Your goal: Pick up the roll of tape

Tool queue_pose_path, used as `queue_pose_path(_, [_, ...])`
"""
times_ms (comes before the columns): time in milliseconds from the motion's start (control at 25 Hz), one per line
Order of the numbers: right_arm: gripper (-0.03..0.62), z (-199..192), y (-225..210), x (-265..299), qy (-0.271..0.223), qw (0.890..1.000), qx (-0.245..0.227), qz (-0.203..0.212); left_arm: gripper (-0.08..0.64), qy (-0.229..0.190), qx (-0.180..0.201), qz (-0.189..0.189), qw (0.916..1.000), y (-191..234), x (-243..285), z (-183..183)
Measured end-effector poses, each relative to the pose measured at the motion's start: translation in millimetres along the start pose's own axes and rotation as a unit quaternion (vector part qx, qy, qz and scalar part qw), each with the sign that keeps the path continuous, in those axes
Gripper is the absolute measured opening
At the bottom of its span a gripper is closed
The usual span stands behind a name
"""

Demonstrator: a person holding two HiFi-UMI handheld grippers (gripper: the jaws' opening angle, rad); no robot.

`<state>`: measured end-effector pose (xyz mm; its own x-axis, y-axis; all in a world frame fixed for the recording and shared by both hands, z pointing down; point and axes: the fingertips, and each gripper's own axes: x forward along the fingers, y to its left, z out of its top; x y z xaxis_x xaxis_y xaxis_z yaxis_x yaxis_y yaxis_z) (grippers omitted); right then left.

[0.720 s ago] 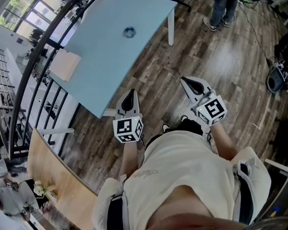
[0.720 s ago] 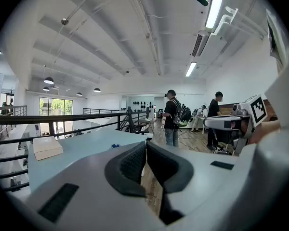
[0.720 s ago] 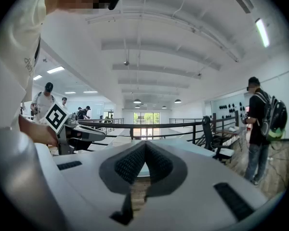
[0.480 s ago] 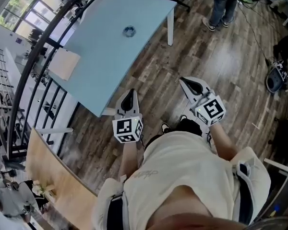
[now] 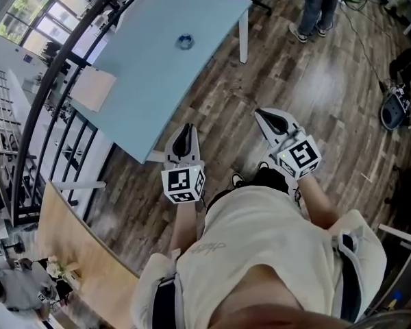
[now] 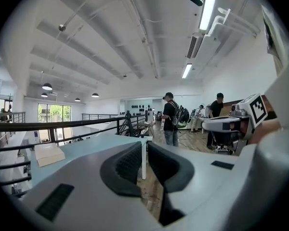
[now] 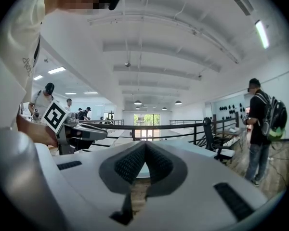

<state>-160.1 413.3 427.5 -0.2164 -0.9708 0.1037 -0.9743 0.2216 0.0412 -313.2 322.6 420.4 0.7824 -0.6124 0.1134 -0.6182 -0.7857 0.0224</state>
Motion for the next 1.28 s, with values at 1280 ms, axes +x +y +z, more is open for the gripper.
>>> queue_pose_path(1280, [0.005,-23.3,-162.2,73.6,0.004,0.999,0.039,-0.035,0.178,0.047,0.012,-0.023,0.9986,14.5,175.4,7.4])
